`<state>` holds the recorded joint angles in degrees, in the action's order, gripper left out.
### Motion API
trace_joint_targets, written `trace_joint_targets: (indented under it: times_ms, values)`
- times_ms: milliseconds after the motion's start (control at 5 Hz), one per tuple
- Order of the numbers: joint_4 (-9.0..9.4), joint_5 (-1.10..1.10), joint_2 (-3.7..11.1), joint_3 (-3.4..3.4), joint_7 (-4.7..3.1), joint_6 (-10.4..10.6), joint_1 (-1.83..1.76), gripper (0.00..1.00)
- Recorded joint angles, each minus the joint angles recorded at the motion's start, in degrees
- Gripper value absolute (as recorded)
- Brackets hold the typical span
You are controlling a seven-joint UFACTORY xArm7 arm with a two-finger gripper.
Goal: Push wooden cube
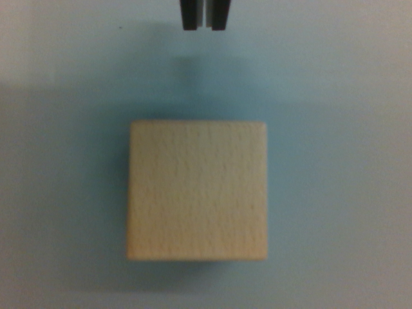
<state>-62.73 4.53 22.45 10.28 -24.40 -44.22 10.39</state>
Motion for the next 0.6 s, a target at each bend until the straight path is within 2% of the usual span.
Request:
trace_joint_targets:
  times_ms: [600]
  values:
    - [0.37,0.07,0.34,0.15,-0.32,0.6,0.11,0.00]
